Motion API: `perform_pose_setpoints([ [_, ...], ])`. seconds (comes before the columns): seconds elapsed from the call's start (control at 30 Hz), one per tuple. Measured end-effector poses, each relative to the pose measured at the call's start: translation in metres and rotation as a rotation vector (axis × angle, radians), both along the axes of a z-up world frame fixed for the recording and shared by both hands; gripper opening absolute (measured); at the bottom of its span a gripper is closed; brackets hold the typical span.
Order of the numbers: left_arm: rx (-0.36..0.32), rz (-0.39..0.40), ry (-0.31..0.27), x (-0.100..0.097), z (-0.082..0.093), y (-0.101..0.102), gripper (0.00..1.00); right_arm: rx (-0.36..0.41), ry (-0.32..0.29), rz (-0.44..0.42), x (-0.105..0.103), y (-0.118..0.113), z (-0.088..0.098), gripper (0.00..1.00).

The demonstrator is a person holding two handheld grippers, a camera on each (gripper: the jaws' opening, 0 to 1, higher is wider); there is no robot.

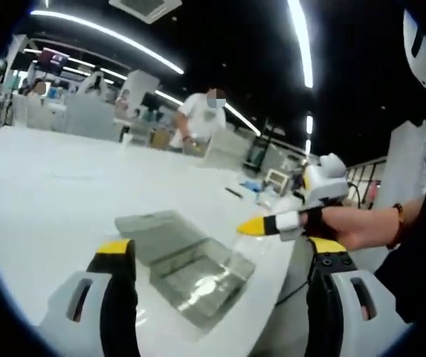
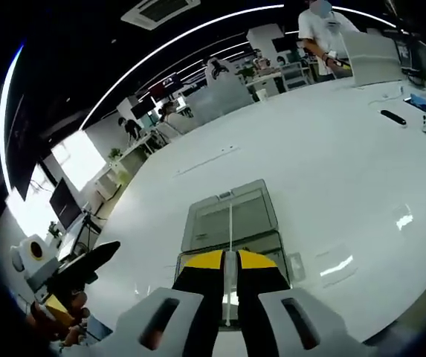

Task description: Insert the divider into the dual guide fixture by aligning both edges with the guide slots and pushing it downward to the bottom, including one-sided entry, uneven engagement, binding, and posture correction.

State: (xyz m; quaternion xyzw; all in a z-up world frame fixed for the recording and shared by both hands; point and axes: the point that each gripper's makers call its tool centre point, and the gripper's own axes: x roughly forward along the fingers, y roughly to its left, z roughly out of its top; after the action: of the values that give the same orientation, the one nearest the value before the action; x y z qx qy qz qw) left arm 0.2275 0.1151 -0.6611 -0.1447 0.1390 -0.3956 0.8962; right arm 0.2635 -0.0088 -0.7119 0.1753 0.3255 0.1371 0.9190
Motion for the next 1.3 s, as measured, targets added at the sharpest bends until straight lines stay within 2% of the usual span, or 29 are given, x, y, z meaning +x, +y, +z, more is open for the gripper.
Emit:
perform_pose_setpoints([
  [0.37,0.017,0.009,0.015,0.001,-0.01,0.007,0.99,-0.052,0.016,0.02,0.002,0.0,-0.013,0.0],
  [0.83,0.015,0.017,0.025,0.002,-0.011,0.009,0.97,-0.114,0.011,0.043,0.004,0.0,-0.024,0.0],
  [1.3,0.004,0.034,0.041,0.003,-0.012,0.012,0.96,-0.124,0.015,0.06,0.003,0.0,-0.036,0.0],
])
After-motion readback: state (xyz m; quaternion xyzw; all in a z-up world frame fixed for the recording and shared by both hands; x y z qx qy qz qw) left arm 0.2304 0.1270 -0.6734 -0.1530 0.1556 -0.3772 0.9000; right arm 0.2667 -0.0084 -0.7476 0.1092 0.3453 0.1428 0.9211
